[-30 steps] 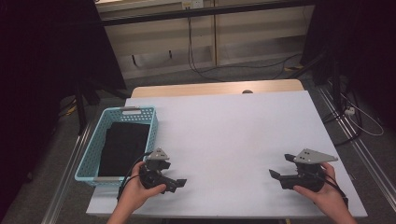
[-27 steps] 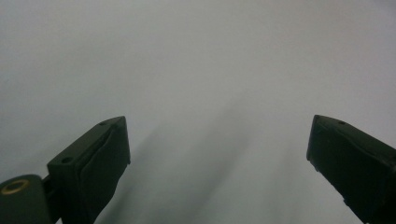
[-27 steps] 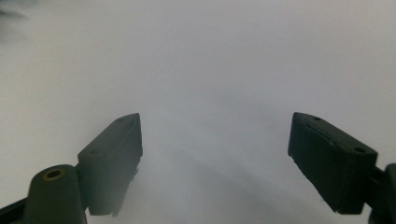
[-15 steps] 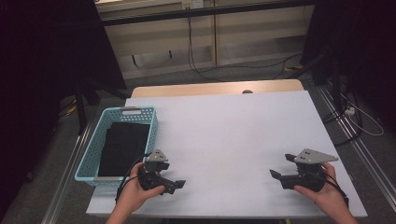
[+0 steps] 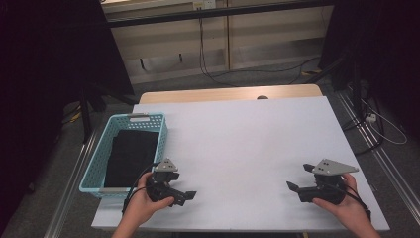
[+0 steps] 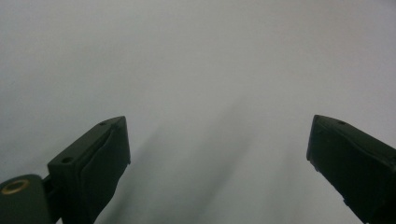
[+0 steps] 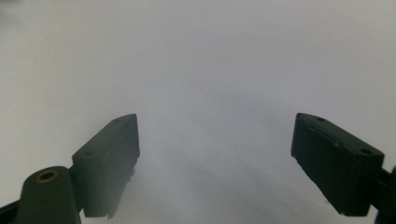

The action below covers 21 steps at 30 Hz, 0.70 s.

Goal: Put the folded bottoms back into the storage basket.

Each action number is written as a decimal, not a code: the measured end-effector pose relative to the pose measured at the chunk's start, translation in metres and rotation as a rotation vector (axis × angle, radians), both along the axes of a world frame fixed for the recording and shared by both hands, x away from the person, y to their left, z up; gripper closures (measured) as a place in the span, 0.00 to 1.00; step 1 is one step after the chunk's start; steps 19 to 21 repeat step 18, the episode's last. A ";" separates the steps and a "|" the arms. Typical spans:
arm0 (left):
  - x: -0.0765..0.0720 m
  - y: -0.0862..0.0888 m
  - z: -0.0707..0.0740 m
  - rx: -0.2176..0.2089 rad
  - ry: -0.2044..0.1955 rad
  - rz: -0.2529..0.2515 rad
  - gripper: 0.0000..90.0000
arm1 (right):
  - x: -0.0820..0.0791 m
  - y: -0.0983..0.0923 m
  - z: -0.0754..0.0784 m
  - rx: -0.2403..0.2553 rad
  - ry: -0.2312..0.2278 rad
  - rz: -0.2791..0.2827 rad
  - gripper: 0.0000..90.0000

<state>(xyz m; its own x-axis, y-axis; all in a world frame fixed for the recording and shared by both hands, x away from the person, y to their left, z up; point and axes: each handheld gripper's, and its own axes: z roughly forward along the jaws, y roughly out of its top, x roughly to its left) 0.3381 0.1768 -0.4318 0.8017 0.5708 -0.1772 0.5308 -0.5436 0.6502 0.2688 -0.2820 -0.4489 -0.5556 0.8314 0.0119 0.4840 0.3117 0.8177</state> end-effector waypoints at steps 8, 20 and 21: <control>0.001 -0.001 0.002 -0.015 0.003 -0.001 0.07 | 0.001 0.000 -0.001 -0.003 0.010 0.002 0.15; 0.002 -0.004 0.003 -0.022 -0.001 0.004 0.07 | 0.001 0.000 -0.002 -0.012 0.010 0.004 0.15; 0.002 -0.004 0.003 -0.022 -0.001 0.004 0.07 | 0.001 0.000 -0.002 -0.012 0.010 0.004 0.15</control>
